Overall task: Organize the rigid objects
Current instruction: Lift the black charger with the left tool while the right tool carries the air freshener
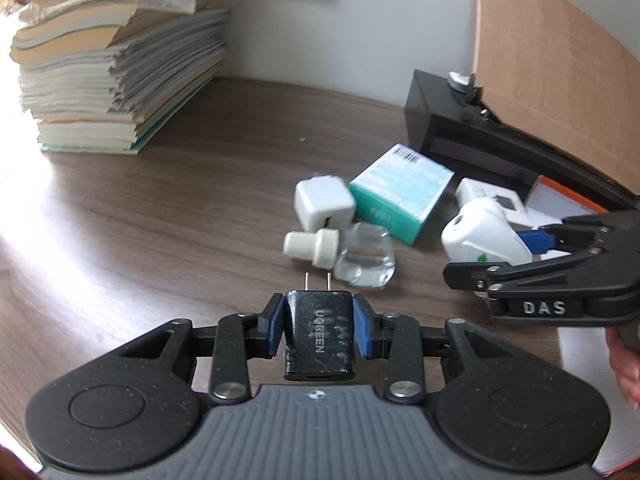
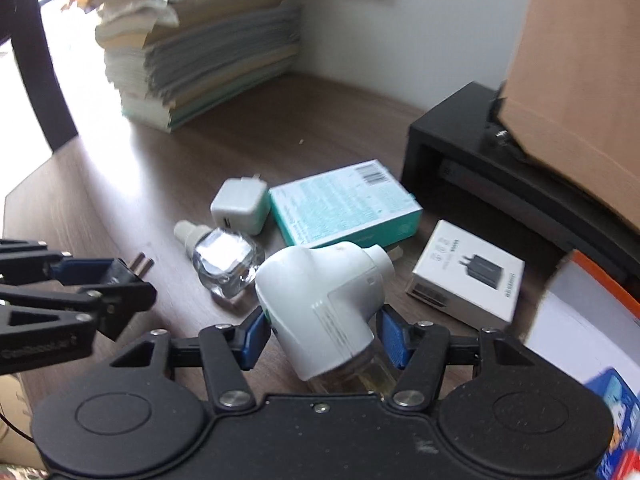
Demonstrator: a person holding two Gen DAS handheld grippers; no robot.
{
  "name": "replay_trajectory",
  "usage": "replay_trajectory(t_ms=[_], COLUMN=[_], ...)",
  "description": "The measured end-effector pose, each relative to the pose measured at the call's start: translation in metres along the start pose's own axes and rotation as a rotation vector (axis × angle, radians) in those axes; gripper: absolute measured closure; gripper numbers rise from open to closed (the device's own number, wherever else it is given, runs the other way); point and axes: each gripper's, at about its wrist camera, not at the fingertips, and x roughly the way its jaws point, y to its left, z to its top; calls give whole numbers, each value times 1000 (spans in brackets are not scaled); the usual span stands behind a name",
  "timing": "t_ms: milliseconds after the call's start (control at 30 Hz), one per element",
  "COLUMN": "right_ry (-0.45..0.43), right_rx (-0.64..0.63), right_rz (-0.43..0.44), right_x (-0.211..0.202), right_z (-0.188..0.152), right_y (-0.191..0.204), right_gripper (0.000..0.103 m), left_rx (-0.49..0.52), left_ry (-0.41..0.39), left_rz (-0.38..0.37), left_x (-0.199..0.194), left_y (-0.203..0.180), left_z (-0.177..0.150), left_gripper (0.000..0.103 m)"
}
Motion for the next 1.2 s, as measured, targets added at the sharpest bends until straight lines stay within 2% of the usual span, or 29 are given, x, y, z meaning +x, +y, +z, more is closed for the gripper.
replay_trajectory(t_ms=[133, 333, 433, 467, 500, 533, 633, 700, 767, 800, 867, 933, 1100, 1133, 1167, 1200], right_ry=[-54, -144, -152, -143, -135, -126, -97, -105, -93, -95, -96, -75, 23, 19, 21, 24], right_rx=[79, 175, 207, 217, 226, 236, 239, 225, 200, 183, 126, 38, -275, -308, -301, -272], right_rz=[-31, -58, -63, -68, -67, -63, -67, -74, -99, -111, -116, -138, -197, -195, -174, -174], right_x=[-30, -70, -81, -82, -83, -83, -79, -79, -75, -73, -69, -61, -32, -30, -29, -29], right_z=[-6, -22, -34, -38, -43, -48, -60, -67, -71, -73, -74, -71, -72, -73, -72, -69], right_y=[-5, -16, -21, -22, -23, -24, -24, -22, -18, -15, -8, 1, 27, 27, 23, 17], right_gripper=[51, 54, 57, 61, 71, 101, 103, 80, 27, 21, 22, 19, 15, 16, 30, 37], left_rx=[22, 55, 66, 67, 66, 68, 78, 75, 78, 76, 65, 57, 34, 30, 27, 26], left_ry=[-22, -50, -59, -60, -60, -59, -54, -47, -46, -45, -44, -43, -39, -38, -37, -35], left_rz=[-26, -77, -100, -105, -110, -114, -112, -108, -99, -95, -87, -77, -55, -51, -50, -49], left_x=[-7, -19, -25, -26, -27, -28, -30, -32, -34, -35, -36, -37, -40, -40, -41, -40], left_y=[-14, -39, -50, -54, -56, -58, -61, -60, -59, -58, -54, -51, -41, -40, -40, -40], left_z=[5, 6, 4, 4, 3, 2, -3, -6, -9, -10, -10, -11, -13, -14, -14, -15], left_gripper=[67, 67, 67, 67, 67, 67, 67, 67, 67, 66, 66, 66, 66, 66, 66, 66])
